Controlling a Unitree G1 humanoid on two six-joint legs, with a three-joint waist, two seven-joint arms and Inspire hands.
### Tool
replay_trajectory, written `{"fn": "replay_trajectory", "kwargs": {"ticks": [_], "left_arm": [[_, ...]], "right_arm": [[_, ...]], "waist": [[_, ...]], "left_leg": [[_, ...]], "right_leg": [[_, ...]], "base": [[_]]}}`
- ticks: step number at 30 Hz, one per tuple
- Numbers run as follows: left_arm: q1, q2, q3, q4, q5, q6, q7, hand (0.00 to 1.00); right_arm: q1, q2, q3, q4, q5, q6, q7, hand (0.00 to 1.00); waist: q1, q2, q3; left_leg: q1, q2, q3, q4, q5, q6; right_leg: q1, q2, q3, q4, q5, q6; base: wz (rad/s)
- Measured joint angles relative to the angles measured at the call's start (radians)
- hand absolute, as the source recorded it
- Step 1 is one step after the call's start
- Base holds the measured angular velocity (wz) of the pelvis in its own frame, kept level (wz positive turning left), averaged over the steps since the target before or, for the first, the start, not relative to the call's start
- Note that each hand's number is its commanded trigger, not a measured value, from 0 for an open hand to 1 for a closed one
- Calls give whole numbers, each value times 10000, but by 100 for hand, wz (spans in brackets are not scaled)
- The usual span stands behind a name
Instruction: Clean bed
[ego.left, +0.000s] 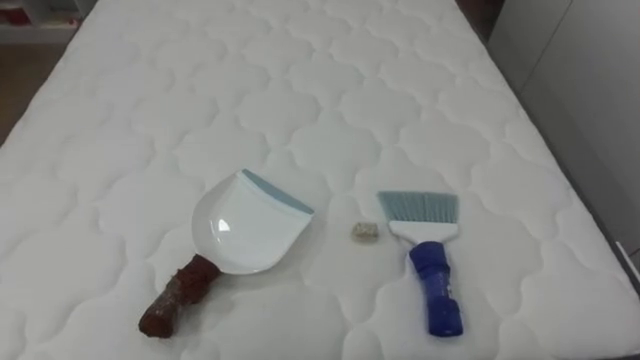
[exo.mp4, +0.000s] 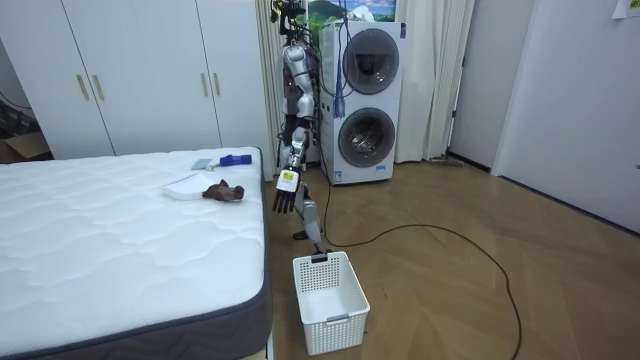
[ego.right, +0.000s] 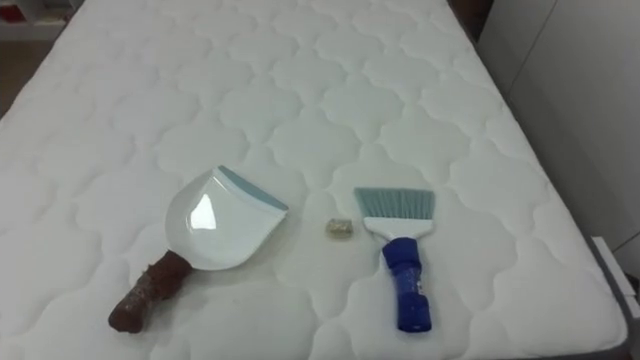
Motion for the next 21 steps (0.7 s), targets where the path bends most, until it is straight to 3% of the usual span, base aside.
{"fn": "replay_trajectory", "kwargs": {"ticks": [9,15,21], "left_arm": [[-154,63,79,-2688,-878,-1319,1550,0],[-231,100,27,-3677,-978,-1977,2233,0],[-343,147,-369,-3732,-1247,-2226,2387,0]], "right_arm": [[-157,-157,-125,-14,79,-635,-25,0],[-167,-209,-396,21,136,-868,49,0],[-164,-232,-400,110,622,-868,156,0]], "waist": [[58,28,-24],[7,89,-82],[-142,88,-80]], "left_leg": [[-168,-26,-135,100,1,0],[-148,-31,-180,109,2,0],[-140,-33,-301,109,2,0]], "right_leg": [[-54,-58,-203,-22,1,1],[-14,-66,-296,0,1,1],[-2,-79,-491,-7,3,-1]], "base": [[7],[0],[4]]}}
